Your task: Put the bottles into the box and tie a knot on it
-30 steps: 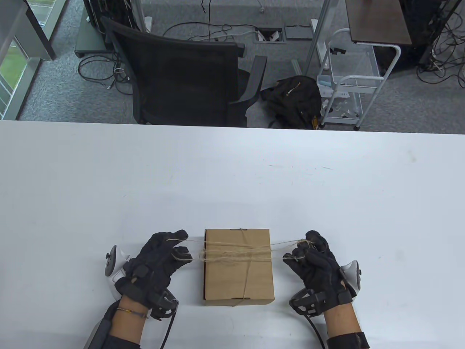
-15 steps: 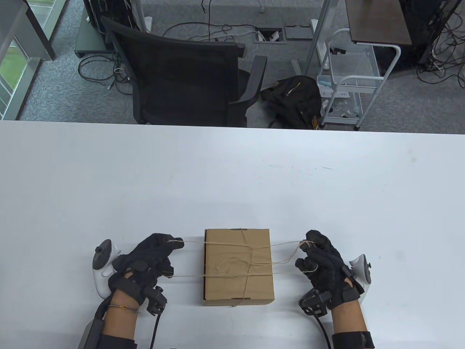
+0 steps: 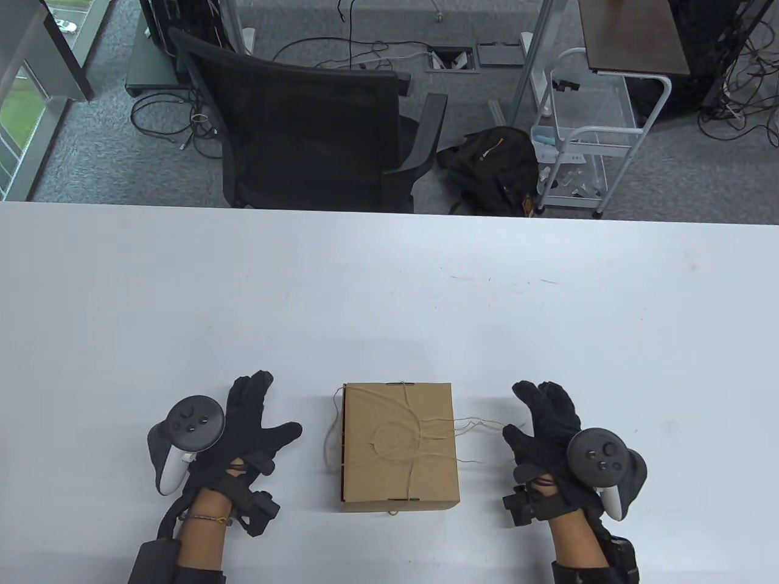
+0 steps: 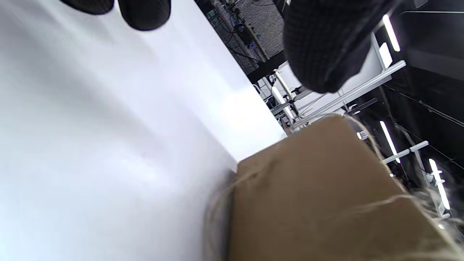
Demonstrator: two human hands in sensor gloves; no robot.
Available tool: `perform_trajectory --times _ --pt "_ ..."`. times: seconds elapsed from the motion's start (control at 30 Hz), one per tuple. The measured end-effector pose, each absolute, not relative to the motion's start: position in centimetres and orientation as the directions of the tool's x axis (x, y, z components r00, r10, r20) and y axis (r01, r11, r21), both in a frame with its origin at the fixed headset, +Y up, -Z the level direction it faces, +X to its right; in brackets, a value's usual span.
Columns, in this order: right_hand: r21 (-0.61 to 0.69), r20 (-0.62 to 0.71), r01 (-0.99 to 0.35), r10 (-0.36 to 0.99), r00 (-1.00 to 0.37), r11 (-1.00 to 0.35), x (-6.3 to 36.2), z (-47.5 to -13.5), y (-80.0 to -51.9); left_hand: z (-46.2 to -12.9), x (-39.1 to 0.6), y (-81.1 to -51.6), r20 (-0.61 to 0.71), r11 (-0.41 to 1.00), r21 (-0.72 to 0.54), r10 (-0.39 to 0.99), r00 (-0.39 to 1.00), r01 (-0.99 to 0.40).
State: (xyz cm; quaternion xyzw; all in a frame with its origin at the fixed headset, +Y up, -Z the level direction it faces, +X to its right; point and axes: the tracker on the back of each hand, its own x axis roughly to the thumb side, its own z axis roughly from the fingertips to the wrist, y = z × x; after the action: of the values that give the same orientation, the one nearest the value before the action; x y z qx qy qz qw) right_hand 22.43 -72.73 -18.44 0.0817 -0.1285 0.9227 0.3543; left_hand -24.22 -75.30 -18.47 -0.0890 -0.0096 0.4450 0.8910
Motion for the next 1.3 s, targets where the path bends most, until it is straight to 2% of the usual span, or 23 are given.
perform_trajectory --times 0.03,0.1,0.2,0.27,0.4,0.5,0.57,0.63,0.67,0.73,0.8,0.9,0.97,1.07,1.1,1.2,1.27,1.3 --pt "-0.176 0.285 -0.676 0.621 -0.73 -0.715 21.9 -18.2 -72.4 -18.3 -23.9 -75.0 -0.03 0.594 -0.163 0.795 0.606 -0.788" --pt "-0.123 0.45 -0.742 0.63 -0.633 -0.659 20.2 -17.6 -72.0 -17.6 -22.4 -74.0 0.132 0.617 -0.117 0.786 0.604 -0.778" --pt "0.07 0.539 -0.772 0.675 -0.504 -0.632 18.0 -17.2 -72.2 -16.6 -19.5 -72.8 0.302 0.632 -0.133 0.76 0.576 -0.764" --pt "0.144 0.565 -0.736 0.666 -0.487 -0.661 16.5 -16.9 -72.7 -15.6 -17.0 -72.6 0.37 0.695 -0.152 0.7 0.611 -0.703" --pt "0.136 0.573 -0.608 0.563 -0.596 -0.782 15.2 -16.6 -73.4 -14.4 -13.8 -72.7 0.433 0.872 -0.069 0.464 0.773 -0.485" --pt "0.142 0.542 -0.692 0.64 -0.545 -0.708 14.7 -16.4 -73.3 -13.9 -12.8 -72.2 0.455 0.85 -0.022 0.478 0.751 -0.527" --pt "0.08 0.588 -0.639 0.554 -0.59 -0.765 14.4 -16.3 -73.0 -13.8 -12.7 -72.0 0.494 0.882 0.011 0.406 0.769 -0.472" --pt "0.033 0.62 -0.59 0.48 -0.621 -0.807 14.4 -16.3 -72.9 -14.1 -13.5 -71.9 0.48 0.857 0.0 0.452 0.752 -0.515" --pt "0.024 0.599 -0.595 0.488 -0.635 -0.803 14.7 -16.4 -72.8 -14.3 -14.2 -71.8 0.462 0.826 -0.001 0.5 0.733 -0.563" --pt "0.036 0.517 -0.685 0.6 -0.61 -0.727 16.6 -17.1 -72.8 -15.1 -16.8 -71.8 0.385 0.675 -0.022 0.686 0.617 -0.737" --pt "-0.001 0.397 -0.76 0.697 -0.597 -0.65 18.6 -17.6 -72.8 -15.7 -19.3 -72.0 0.294 0.53 -0.005 0.812 0.505 -0.848" --pt "-0.057 0.266 -0.814 0.777 -0.57 -0.578 21.5 -18.0 -73.0 -16.3 -22.6 -72.8 0.179 0.38 0.061 0.906 0.384 -0.923" --pt "-0.058 0.235 -0.852 0.823 -0.518 -0.52 22.8 -18.4 -73.1 -16.4 -24.2 -73.2 0.103 0.332 0.12 0.933 0.344 -0.936" --pt "-0.089 0.063 -0.893 0.892 -0.447 -0.441 24.3 -18.5 -73.8 -16.4 -25.7 -73.6 0.046 0.269 0.178 0.959 0.281 -0.947" --pt "-0.098 0.036 -0.892 0.894 -0.447 -0.442 24.5 -18.5 -73.9 -16.4 -26.0 -73.6 0.037 0.26 0.194 0.962 0.272 -0.946" --pt "-0.155 -0.11 -0.777 0.792 -0.601 -0.611 25.3 -18.4 -74.0 -16.4 -26.9 -73.7 -0.007 0.267 0.22 0.962 0.273 -0.938" --pt "-0.191 -0.224 -0.615 0.644 -0.731 -0.765 26.1 -18.2 -73.7 -16.5 -27.5 -73.9 -0.065 0.294 0.208 0.956 0.287 -0.933" --pt "-0.207 -0.247 -0.573 0.609 -0.754 -0.793 26.2 -18.2 -73.7 -16.6 -27.6 -74.0 -0.096 0.317 0.209 0.948 0.303 -0.925"
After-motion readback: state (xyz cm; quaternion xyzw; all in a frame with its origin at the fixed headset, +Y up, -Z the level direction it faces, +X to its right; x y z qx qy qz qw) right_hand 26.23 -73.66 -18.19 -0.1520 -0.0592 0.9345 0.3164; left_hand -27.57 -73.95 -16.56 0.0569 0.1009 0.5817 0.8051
